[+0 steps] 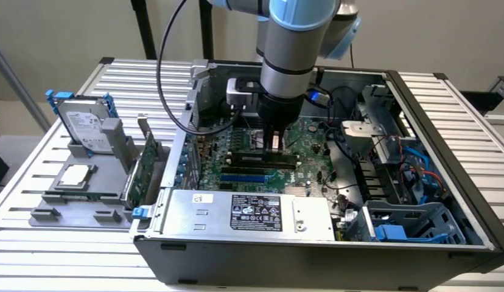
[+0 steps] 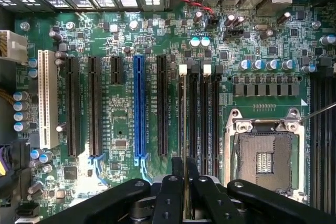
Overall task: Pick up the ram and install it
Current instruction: 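Insert the ram into the slot, then press down the ram until it locks into place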
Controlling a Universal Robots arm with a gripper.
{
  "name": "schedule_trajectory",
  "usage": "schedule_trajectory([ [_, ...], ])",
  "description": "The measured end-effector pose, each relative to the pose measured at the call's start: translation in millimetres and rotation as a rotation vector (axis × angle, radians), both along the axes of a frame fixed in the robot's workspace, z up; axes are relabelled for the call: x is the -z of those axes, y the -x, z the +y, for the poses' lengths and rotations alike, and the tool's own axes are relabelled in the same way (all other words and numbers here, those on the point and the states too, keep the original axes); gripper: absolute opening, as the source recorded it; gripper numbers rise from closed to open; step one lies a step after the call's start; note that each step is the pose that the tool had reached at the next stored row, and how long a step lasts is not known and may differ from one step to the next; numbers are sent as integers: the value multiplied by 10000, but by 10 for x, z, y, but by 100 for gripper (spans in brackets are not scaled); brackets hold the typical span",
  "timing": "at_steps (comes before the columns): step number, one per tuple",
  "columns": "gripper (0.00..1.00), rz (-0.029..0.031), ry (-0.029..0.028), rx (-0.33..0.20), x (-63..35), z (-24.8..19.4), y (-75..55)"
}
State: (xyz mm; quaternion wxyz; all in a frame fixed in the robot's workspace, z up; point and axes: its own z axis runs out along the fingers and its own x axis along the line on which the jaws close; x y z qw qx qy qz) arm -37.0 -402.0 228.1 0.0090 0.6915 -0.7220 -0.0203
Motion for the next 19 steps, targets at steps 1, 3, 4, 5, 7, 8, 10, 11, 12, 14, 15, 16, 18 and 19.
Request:
schedule_trajectory([
  [1,0,0,3,0,2,0,0],
  [3,0,-2,7,0,7,1,0],
  [4,0,-3,9,0,10,2,0],
  [5,0,-3,12,0,12,3,0],
  [7,0,-4,17,0,17,5,1],
  [8,0,-5,19,0,20,6,2],
  [10,0,-5,24,0,25,9,2],
  [11,0,-5,26,0,27,11,3],
  [12,0,-5,27,0,27,15,3],
  [14,0,-6,27,1,28,24,4],
  [15,0,-5,30,0,28,28,4],
  [16,0,-5,33,0,29,30,4],
  [18,0,-6,48,-1,36,32,4],
  [19,0,-5,64,0,41,32,4],
])
